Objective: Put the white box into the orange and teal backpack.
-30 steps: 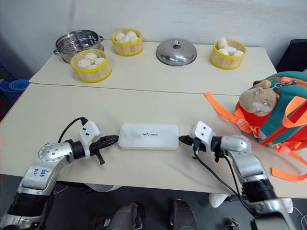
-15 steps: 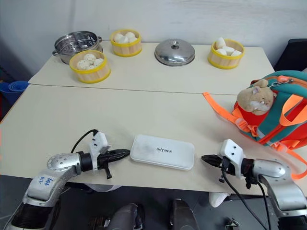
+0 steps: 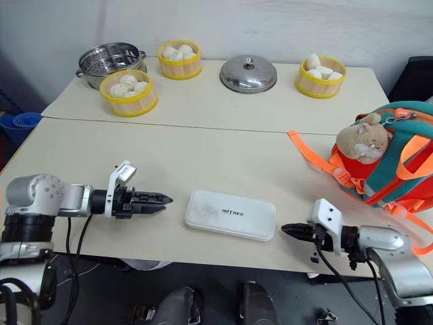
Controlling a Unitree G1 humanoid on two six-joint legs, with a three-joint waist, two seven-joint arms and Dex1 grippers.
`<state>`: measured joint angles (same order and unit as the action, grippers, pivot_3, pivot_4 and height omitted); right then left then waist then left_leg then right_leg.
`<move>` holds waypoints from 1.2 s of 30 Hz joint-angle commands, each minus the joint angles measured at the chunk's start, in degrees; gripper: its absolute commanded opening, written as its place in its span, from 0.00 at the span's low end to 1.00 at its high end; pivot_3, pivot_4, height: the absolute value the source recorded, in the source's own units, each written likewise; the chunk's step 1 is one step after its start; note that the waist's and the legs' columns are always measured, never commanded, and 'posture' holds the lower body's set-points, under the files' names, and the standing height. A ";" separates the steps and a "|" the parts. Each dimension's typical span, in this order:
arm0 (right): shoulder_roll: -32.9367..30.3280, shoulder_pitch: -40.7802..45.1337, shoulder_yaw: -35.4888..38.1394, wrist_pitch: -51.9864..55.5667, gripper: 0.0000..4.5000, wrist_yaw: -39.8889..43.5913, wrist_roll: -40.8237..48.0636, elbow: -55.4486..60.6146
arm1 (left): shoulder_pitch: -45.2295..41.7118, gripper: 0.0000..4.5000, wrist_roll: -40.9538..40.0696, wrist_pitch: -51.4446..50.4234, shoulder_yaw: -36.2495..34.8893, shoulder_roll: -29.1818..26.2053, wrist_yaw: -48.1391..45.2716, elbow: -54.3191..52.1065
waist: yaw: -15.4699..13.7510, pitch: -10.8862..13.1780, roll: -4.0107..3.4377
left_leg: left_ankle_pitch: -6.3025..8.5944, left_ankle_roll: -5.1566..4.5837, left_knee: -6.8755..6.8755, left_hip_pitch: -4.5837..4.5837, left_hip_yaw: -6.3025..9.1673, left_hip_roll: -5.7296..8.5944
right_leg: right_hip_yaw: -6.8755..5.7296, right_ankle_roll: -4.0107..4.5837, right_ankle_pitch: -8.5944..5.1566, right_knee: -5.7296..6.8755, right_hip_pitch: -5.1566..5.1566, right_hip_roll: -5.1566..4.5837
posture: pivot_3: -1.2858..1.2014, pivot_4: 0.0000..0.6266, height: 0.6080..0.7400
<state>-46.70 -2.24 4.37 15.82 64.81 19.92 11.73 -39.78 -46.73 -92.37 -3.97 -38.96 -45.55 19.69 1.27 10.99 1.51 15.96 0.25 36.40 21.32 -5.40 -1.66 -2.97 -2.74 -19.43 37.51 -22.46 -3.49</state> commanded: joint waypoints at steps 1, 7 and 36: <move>-0.18 1.63 -0.49 -0.90 0.00 -0.11 -0.34 0.75 | -3.34 0.99 0.09 -0.13 1.14 2.41 2.03 5.45 | -0.04 0.00 0.00 | 0.00 0.00 0.02 0.00 0.00 0.00 | 0.00 0.00 0.00 0.01 0.00 0.00 | 0.52 0.24 1.00; 0.12 4.30 -3.02 -2.47 0.00 0.29 -1.73 -1.17 | -8.03 0.99 0.53 -0.13 7.38 5.45 2.95 9.76 | -0.89 0.00 0.01 | -0.01 0.03 0.07 0.00 0.00 0.00 | -0.01 0.00 0.00 0.05 0.00 0.01 | 0.52 0.24 1.00; 4.60 -4.82 4.79 -9.56 0.08 -6.39 3.21 2.00 | -12.17 0.27 -6.96 0.75 12.89 12.32 -0.52 0.73 | -1.18 0.05 0.06 | 0.08 0.04 0.67 0.19 0.03 -0.06 | 0.02 -0.11 -0.04 0.22 0.00 0.03 | 0.52 0.24 1.00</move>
<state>-42.00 -4.70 4.76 4.46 59.53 19.04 8.62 -52.59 -52.40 -92.35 10.03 -25.73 -45.20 26.40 0.09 11.03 1.57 16.04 0.29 37.06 21.57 -5.37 -1.70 -2.94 -2.85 -19.46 37.74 -22.51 -3.47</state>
